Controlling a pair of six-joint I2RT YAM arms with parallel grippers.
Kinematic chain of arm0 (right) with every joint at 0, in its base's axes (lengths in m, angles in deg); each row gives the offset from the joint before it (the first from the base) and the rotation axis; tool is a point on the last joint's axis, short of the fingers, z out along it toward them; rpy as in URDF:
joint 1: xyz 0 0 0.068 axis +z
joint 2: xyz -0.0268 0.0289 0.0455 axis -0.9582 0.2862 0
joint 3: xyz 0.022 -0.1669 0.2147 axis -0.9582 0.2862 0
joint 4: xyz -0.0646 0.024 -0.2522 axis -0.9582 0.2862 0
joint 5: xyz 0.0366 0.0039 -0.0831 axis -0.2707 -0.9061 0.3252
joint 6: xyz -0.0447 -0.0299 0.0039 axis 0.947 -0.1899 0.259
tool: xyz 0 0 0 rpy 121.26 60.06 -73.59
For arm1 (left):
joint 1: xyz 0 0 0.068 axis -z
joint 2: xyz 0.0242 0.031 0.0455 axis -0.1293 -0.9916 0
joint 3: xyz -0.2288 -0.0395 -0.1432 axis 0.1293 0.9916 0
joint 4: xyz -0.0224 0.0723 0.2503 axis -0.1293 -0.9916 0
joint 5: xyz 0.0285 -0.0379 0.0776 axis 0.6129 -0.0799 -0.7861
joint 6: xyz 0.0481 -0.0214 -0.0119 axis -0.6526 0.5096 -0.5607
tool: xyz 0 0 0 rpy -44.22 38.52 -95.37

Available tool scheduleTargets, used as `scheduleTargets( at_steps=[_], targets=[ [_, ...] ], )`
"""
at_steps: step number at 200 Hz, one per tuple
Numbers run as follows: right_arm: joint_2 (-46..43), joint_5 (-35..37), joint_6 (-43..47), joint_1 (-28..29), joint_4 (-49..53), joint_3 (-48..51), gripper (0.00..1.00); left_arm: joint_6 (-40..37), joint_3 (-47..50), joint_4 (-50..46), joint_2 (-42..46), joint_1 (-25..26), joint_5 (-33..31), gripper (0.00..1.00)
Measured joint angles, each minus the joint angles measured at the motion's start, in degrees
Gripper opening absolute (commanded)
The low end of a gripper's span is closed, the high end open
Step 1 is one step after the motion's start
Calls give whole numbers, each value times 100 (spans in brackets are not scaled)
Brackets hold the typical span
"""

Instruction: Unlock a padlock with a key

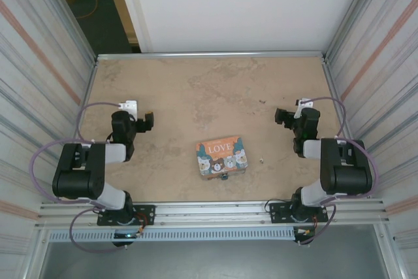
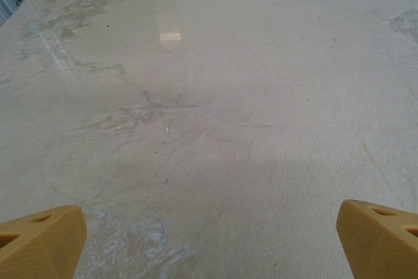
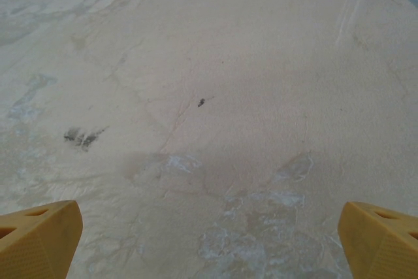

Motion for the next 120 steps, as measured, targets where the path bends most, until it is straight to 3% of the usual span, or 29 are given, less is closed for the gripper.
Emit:
scheduleTargets(
  at_steps=[62, 120],
  targets=[
    [-1502, -98, -407, -17, 1611, -531, 99, 240, -501, -1506, 1552, 195, -407, 99],
    [-2706, -627, -1261, 177, 3766, -1292, 99, 1674, -1309, -3875, 2507, 225, 149, 99]
  ],
)
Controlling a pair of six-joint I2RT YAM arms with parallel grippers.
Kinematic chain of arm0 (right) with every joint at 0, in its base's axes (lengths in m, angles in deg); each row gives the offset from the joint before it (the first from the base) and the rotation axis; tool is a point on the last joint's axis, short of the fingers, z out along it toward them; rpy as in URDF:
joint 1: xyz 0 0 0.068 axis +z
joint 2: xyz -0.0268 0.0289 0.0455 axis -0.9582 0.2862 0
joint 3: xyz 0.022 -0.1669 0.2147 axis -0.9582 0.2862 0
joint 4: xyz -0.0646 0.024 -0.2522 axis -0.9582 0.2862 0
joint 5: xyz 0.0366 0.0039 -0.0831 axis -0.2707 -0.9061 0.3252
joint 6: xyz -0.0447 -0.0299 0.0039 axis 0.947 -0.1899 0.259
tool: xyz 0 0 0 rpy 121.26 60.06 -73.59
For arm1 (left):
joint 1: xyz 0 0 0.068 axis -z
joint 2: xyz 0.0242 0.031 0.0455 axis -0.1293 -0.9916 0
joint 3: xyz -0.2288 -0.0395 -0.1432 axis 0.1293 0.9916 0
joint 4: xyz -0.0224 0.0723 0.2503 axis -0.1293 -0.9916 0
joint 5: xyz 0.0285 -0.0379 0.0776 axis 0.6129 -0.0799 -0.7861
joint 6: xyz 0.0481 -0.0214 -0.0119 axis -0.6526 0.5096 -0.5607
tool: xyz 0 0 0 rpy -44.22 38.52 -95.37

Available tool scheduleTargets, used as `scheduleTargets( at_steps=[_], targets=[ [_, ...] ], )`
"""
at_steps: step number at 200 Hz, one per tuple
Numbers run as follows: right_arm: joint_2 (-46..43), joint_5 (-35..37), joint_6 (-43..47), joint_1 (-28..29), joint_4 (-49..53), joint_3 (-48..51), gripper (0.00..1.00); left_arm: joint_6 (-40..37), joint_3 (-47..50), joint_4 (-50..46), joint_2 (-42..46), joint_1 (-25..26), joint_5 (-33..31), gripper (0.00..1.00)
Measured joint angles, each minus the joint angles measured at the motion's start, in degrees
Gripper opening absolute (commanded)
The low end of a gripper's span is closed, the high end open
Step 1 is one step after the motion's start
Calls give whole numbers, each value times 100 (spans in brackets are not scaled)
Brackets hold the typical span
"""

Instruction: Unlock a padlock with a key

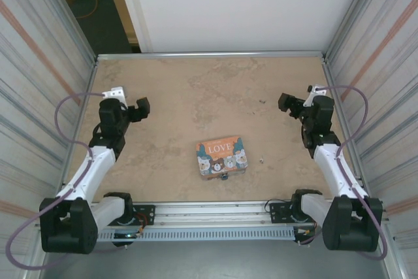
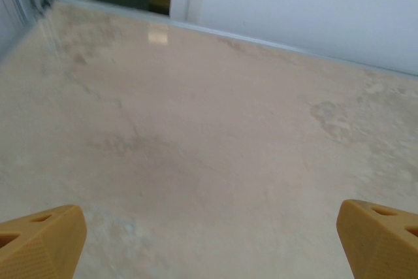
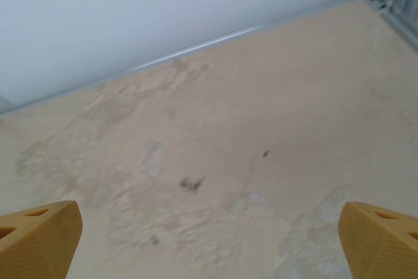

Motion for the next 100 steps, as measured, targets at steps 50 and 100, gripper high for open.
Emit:
scheduleTargets(
  at_steps=[50, 100],
  targets=[
    [-619, -695, -525, 485, 1971, -210, 99, 863, -76, -1475, 203, 79, 1386, 99],
    [-828, -1300, -1003, 1272, 3416, -155, 99, 1617, 127, -1980, 254, 1519, 2157, 99]
  ],
)
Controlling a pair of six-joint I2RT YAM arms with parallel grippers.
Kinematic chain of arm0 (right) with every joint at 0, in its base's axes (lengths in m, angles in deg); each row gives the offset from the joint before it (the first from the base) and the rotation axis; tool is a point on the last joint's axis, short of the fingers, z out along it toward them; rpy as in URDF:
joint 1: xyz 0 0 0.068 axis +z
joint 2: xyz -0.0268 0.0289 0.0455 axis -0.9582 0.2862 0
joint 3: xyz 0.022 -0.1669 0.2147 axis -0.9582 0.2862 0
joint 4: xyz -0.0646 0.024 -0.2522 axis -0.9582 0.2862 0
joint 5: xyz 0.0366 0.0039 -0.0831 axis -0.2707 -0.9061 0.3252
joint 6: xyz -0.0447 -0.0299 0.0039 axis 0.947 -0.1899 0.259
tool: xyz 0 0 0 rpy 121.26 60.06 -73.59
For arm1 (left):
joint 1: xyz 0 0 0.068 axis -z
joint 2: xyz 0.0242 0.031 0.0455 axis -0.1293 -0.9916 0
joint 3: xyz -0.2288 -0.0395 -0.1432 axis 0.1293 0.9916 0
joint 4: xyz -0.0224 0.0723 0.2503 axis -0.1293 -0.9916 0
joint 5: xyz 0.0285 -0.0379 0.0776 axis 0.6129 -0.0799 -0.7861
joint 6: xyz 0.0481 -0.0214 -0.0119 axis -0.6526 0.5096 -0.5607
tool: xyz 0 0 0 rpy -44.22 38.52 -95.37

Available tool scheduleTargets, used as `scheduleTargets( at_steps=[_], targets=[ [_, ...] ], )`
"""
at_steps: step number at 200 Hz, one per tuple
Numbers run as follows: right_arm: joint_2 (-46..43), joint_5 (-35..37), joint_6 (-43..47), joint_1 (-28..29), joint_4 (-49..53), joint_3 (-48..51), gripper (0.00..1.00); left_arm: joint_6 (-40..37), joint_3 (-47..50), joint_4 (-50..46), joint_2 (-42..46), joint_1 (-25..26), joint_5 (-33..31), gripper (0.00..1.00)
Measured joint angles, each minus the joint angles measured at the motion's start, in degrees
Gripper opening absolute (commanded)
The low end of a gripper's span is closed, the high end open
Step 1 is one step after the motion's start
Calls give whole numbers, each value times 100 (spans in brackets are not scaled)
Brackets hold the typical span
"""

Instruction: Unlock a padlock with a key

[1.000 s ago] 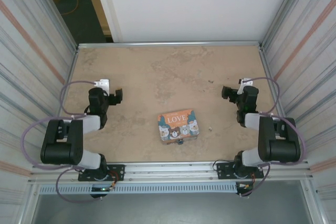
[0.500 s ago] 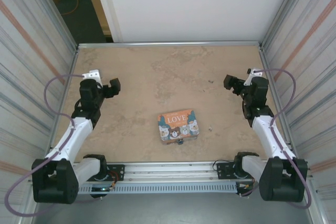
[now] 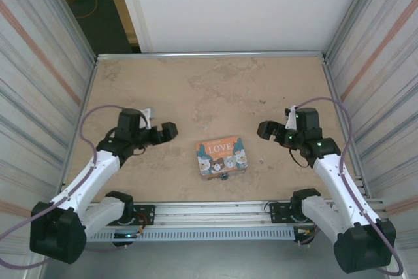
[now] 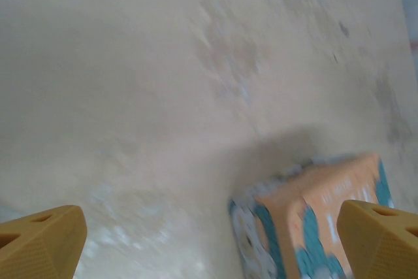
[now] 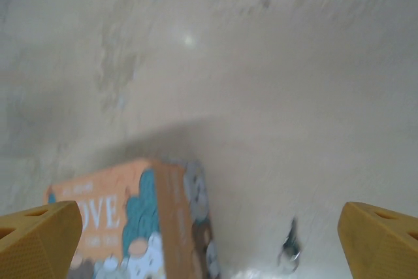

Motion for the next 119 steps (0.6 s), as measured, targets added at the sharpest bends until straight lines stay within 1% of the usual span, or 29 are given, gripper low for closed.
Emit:
scheduleTargets(
  at_steps=[27, 49, 90, 119],
  targets=[
    [-13, -208, -229, 492, 321, 160, 99, 468, 31, -72, -210, 1032, 59, 99],
    [44, -225, -400, 870, 411, 271, 99, 828, 31, -66, -442, 1611, 37, 99],
    [354, -221, -656, 1397, 339, 511, 99, 1388, 33, 280, -1023, 2461, -28, 99],
    [651, -225, -800, 1700, 63, 544, 100, 1690, 33, 643, -1565, 2800, -7, 99]
  ],
)
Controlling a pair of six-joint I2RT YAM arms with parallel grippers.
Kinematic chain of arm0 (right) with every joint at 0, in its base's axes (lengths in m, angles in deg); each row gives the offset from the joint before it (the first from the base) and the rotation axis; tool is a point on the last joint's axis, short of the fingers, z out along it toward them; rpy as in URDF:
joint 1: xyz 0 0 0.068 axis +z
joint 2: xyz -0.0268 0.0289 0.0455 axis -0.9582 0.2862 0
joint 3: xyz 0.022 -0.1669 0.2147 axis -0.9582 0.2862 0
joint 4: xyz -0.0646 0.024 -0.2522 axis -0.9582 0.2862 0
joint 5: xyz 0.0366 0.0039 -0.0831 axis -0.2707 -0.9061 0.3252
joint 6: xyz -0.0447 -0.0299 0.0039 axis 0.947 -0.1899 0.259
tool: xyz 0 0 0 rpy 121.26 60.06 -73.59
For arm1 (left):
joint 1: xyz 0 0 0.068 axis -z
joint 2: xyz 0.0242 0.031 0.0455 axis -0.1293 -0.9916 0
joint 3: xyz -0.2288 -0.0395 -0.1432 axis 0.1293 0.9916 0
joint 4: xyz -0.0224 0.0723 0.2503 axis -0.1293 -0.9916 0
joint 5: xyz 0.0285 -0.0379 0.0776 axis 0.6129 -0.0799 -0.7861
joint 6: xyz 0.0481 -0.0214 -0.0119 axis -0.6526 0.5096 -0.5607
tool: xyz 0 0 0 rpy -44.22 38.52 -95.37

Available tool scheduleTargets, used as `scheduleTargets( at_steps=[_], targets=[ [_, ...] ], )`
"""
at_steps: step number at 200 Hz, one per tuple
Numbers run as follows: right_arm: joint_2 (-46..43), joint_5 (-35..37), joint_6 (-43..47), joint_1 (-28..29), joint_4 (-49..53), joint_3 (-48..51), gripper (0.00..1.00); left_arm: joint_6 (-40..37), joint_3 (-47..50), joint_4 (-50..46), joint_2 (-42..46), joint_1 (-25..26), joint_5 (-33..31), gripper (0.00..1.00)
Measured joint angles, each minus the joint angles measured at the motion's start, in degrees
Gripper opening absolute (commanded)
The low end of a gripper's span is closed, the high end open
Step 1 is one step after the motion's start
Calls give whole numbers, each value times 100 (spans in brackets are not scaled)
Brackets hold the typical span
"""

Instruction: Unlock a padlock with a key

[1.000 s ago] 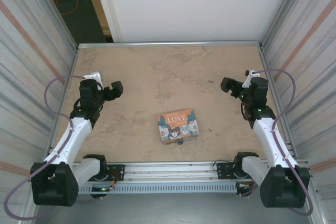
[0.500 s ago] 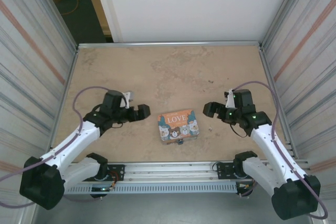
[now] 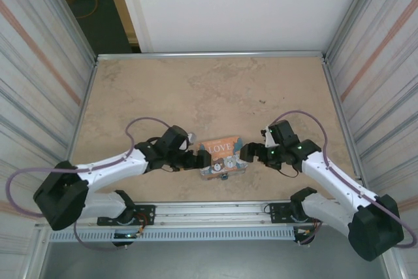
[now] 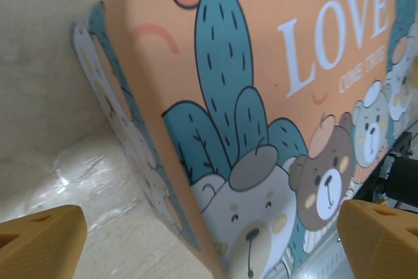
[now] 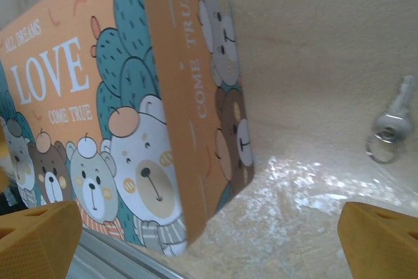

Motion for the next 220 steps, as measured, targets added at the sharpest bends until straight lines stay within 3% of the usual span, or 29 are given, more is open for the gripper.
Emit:
scheduleTargets(
  at_steps=[84, 133, 220],
  targets=[
    [1132, -280, -166, 501, -881, -203, 91, 160, -415, 208, -286, 105, -37, 99],
    [1569, -411, -190, 520, -1117, -573, 85, -24, -804, 203, -409, -516, 210, 99],
    [2625, -374, -337, 518, -1569, -1235, 77, -634, -1707, 111, -1508, -1449, 409, 99]
  ],
)
